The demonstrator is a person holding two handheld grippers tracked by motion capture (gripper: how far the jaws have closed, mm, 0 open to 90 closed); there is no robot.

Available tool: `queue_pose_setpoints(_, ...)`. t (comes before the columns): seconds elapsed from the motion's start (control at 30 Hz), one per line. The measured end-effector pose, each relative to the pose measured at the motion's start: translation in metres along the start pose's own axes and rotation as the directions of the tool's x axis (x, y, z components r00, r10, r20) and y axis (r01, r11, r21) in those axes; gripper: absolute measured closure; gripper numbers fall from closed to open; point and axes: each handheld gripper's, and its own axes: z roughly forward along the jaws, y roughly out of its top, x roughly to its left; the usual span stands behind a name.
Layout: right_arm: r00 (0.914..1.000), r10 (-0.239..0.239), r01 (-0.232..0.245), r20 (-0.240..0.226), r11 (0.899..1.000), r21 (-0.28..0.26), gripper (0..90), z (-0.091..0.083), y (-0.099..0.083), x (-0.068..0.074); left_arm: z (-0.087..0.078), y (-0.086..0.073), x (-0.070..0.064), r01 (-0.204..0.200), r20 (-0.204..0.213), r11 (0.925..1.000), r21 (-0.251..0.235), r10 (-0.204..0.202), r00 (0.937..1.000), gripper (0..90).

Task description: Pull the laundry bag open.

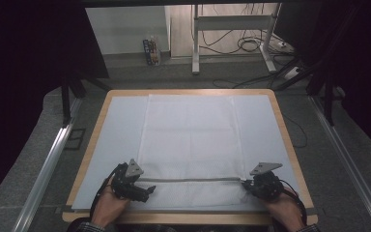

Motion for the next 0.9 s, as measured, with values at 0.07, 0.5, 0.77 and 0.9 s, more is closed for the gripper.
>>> queue_pose_setpoints(0.07,1.0,-0.007,0.007,-0.003,1.0,-0.003,85.1,0.0,0.0,0.0,0.0,0.001,0.0,0.007,0.006,1.0,-0.005,-0.007,1.0,3.5)
queue_pose_setpoints(0.5,0.9957,-0.087,0.085,-0.033,0.995,-0.055,85.5,-0.008,0.004,0.002,0.019,0.047,-0.022,-0.006,0.15,0.9968,-0.079,0.018,0.9886,5.0)
queue_pose_setpoints(0.77,0.9913,-0.131,0.129,-0.017,0.988,-0.084,85.8,-0.01,0.007,0.005,0.04,0.087,-0.041,-0.059,0.202,0.9927,-0.105,0.079,0.9762,6.1)
queue_pose_setpoints(0.9,0.9902,-0.139,0.138,-0.01,0.986,-0.09,85.7,-0.011,0.007,0.006,0.055,0.102,-0.05,-0.072,0.221,0.9914,-0.109,0.095,0.9706,6.1)
